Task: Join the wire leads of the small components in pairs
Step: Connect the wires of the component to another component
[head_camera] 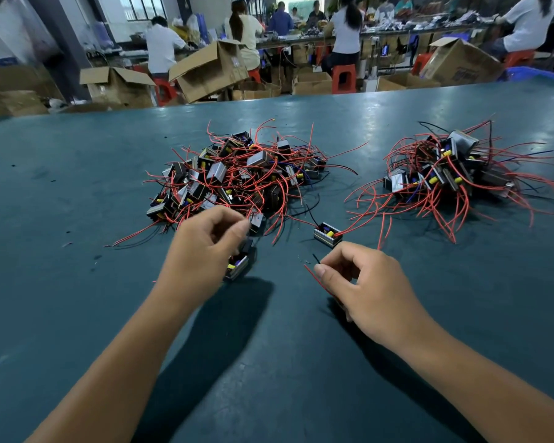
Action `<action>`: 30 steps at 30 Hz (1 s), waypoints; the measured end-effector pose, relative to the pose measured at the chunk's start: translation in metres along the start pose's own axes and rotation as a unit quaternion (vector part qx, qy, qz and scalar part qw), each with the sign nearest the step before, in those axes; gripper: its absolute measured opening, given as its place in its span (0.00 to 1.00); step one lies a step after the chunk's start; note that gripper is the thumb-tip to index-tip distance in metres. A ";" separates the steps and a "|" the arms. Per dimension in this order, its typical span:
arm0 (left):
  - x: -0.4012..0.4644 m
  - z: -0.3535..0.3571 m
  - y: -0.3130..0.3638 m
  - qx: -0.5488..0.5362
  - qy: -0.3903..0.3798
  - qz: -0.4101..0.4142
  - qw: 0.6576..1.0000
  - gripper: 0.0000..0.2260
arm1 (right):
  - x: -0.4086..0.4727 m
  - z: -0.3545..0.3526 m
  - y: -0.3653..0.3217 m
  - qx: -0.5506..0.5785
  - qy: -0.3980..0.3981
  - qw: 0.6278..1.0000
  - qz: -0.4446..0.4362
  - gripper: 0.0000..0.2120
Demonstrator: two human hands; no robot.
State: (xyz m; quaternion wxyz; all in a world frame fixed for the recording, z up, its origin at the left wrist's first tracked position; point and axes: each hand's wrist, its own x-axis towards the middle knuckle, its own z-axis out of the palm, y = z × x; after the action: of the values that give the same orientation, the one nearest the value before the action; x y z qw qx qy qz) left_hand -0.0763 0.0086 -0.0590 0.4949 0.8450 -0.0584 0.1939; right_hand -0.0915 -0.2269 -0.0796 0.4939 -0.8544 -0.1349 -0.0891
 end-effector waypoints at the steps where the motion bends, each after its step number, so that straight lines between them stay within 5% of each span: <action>1: 0.004 -0.009 -0.005 0.032 0.005 -0.022 0.999 0.06 | 0.000 0.000 0.000 0.010 -0.002 1.000 0.009 0.09; 11: 0.000 -0.017 -0.012 0.333 -0.109 -0.059 0.935 0.14 | -0.002 0.000 -0.001 0.029 -0.009 0.999 0.030 0.09; 15: 0.000 -0.019 -0.007 0.315 -0.121 -0.024 0.941 0.09 | -0.001 0.000 -0.001 0.030 -0.009 0.999 0.032 0.09; 21: -0.003 -0.026 0.010 0.130 -0.052 0.042 0.989 0.06 | -0.001 -0.001 0.000 0.034 -0.002 0.998 0.049 0.08; 30: -0.008 -0.012 0.015 0.215 -0.193 0.151 0.945 0.09 | 0.007 -0.006 0.007 0.053 0.055 0.993 0.089 0.08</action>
State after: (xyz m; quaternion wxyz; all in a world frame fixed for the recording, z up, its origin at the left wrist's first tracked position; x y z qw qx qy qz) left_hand -0.0909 0.0105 -0.0446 0.2459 0.9338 -0.2369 0.1072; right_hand -0.0832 -0.2345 -0.0800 0.5512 -0.8293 -0.0358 -0.0847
